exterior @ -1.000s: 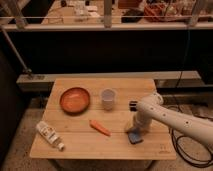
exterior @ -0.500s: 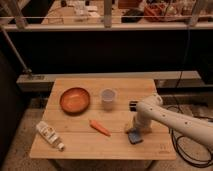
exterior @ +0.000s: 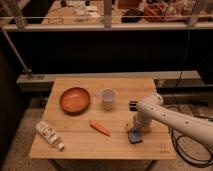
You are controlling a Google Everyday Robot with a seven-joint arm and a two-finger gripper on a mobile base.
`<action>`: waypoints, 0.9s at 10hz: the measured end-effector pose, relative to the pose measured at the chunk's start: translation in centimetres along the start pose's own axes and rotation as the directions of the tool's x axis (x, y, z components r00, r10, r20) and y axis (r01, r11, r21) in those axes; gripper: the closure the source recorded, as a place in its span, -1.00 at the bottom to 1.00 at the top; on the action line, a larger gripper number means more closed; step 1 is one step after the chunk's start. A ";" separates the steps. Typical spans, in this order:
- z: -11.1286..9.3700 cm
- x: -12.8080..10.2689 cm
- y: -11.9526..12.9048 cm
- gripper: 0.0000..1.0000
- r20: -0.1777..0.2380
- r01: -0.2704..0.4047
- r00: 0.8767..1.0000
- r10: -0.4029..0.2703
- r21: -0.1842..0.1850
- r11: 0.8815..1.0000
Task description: Wipe the white sponge on the table
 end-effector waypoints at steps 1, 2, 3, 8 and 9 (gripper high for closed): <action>-0.4 0.1 0.0 0.49 -0.002 0.000 1.000 0.000 0.000 1.000; -0.5 0.1 0.0 0.69 0.000 0.002 1.000 -0.002 0.000 1.000; -0.6 -0.1 -0.1 0.87 0.003 0.006 1.000 -0.006 0.000 1.000; -2.1 -0.5 -0.8 1.00 -0.005 0.003 1.000 -0.003 -0.013 1.000; -3.5 -0.5 -1.4 1.00 -0.017 0.000 1.000 0.000 -0.020 1.000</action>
